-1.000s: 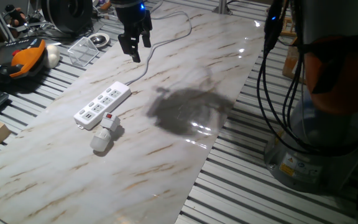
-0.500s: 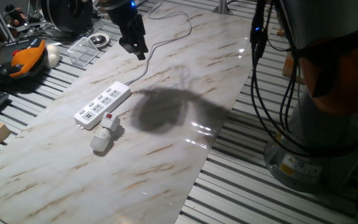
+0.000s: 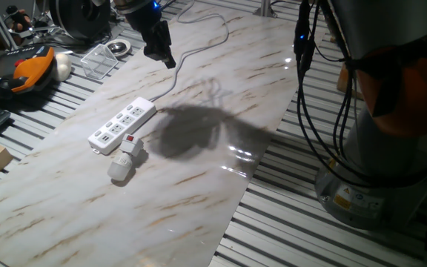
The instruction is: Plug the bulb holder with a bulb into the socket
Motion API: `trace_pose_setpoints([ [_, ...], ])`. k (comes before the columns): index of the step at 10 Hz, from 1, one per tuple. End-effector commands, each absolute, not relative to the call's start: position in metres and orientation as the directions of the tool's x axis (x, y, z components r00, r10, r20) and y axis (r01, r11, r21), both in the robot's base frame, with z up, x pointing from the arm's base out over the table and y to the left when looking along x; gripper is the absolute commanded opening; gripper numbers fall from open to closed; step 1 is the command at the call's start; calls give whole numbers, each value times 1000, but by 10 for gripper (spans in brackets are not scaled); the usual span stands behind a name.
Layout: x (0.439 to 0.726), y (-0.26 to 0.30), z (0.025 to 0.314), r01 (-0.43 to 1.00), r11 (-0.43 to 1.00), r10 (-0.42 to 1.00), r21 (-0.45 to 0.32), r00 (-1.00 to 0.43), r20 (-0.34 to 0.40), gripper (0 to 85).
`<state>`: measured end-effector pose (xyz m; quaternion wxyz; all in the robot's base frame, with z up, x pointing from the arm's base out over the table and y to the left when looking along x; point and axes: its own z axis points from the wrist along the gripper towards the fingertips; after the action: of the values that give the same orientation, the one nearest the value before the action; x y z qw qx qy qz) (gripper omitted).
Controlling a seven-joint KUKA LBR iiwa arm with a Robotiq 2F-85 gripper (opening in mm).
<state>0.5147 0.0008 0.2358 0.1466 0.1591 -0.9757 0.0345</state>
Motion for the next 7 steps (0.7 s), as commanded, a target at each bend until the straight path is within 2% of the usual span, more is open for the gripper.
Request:
trace_pose_setpoints([
  [1,515,1,236,-337,942,-317,-16,-900,299,0],
  [7,515,1,236,-310,950,-286,-29,-908,307,0],
])
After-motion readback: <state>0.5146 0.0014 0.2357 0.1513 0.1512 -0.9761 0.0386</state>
